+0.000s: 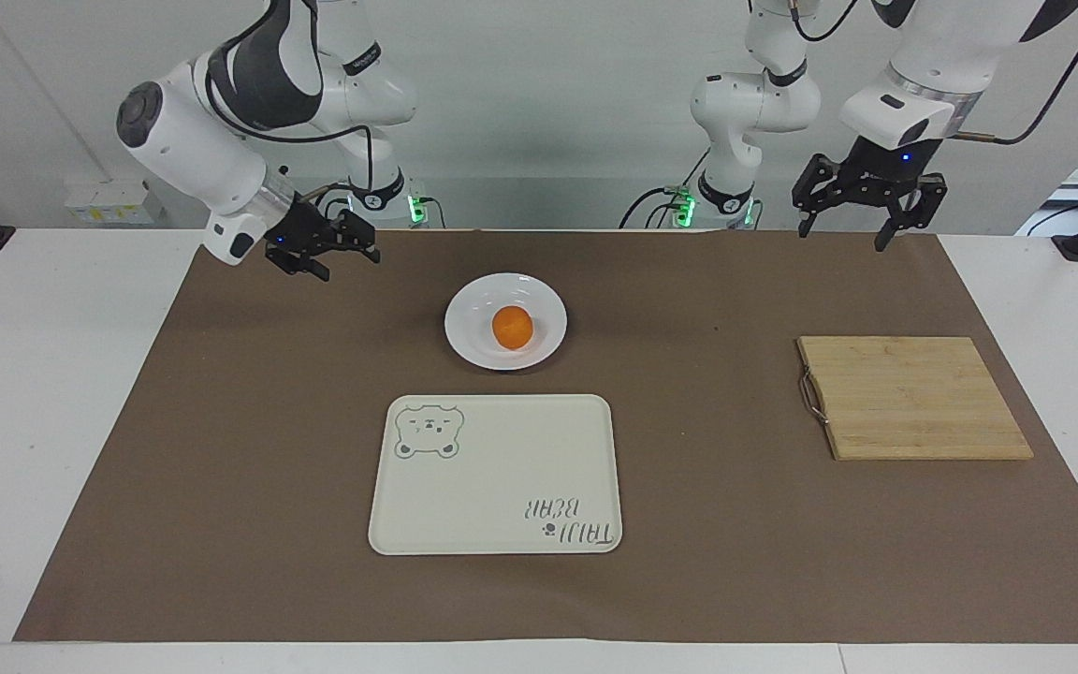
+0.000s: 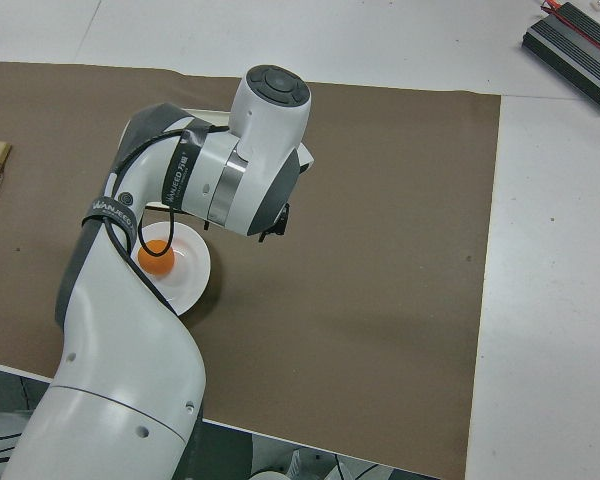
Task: Place orange and plate with both arms
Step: 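Withdraw the left gripper to the cutting board while the right gripper approaches, then grasp the white plate rim with the right gripper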
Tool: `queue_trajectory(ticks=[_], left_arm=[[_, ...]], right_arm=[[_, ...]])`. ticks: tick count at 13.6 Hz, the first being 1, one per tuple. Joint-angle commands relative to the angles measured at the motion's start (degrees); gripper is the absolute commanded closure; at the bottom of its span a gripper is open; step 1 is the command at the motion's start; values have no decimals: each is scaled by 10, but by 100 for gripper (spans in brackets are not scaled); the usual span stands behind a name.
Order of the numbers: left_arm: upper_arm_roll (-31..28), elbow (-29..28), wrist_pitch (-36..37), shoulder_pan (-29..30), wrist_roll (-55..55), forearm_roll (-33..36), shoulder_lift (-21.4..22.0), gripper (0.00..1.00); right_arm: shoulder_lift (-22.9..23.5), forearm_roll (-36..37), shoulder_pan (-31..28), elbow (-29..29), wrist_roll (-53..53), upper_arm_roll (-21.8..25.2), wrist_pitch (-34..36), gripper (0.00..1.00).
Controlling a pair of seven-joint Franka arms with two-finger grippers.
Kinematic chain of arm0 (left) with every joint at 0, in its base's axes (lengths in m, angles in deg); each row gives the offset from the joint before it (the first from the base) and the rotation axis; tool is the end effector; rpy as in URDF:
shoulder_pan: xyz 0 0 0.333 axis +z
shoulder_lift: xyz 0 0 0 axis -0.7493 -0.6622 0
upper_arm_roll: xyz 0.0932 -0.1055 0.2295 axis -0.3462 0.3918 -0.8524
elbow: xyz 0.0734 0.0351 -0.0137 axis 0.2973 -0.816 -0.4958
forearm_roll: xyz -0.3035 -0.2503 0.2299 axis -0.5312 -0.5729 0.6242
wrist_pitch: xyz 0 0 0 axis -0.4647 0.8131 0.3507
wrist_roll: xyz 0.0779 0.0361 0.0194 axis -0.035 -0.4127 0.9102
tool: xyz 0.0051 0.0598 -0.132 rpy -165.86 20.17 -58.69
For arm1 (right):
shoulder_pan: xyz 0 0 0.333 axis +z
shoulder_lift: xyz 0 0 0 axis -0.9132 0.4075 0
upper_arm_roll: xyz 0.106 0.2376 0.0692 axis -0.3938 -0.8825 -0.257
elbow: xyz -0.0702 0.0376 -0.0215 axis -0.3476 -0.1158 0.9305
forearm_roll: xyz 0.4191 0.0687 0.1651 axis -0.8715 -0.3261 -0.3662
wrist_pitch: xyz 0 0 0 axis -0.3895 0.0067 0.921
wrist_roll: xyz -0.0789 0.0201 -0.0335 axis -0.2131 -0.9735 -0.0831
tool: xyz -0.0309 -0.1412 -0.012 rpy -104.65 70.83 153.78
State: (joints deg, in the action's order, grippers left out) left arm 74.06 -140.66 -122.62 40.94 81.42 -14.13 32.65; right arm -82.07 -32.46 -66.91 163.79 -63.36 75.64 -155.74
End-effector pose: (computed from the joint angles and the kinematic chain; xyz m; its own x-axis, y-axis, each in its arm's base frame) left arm 0.6019 -0.1119 0.5899 0.9527 -0.2969 0.0645 -0.2984 -0.9543 0.0158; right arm 0.5466 0.0340 0.3570 0.9767 0.1305 -0.1704 0.0413 -0.8934 -0.4474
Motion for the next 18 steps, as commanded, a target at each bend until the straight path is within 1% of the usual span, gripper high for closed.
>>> queue_trajectory(ticks=[1, 3, 4, 6, 10, 11, 12, 13, 14, 16, 17, 18], left_arm=[[7, 37, 35, 8, -10, 14, -24, 0], [6, 25, 36, 14, -7, 14, -14, 0], [5, 11, 36, 16, -6, 14, -3, 0], [4, -13, 36, 18, 8, 14, 12, 0], [4, -14, 29, 21, 22, 14, 12, 0], [4, -13, 29, 27, 22, 13, 12, 0], [4, -12, 29, 32, 21, 13, 11, 0], [3, -12, 31, 33, 21, 13, 12, 0], [3, -12, 31, 33, 21, 13, 12, 0], [3, -12, 31, 33, 21, 13, 12, 0], [4, -12, 31, 32, 21, 13, 12, 0], [4, -12, 31, 33, 21, 13, 12, 0]], right_arm=[[-13, -68, -8, 75, -53, 0, -40, 0], [-11, -105, -3, 105, -69, -1, -59, 0], [-5, -130, -2, 123, -103, 0, -70, 0], [-3, -146, -3, 158, -175, 0, -105, 0], [25, -208, -7, 174, -289, 0, -122, 0], [27, -241, -11, 188, -326, 0, -131, 0], [37, -287, -12, 207, -362, 1, -135, 0], [49, -315, -19, 215, -387, 1, -136, 0], [58, -322, -21, 217, -396, 1, -137, 0], [59, -335, -22, 221, -397, 1, -137, 0], [60, -363, -19, 235, -404, 1, -139, 0], [62, -383, -12, 245, -418, 0, -157, 0]])
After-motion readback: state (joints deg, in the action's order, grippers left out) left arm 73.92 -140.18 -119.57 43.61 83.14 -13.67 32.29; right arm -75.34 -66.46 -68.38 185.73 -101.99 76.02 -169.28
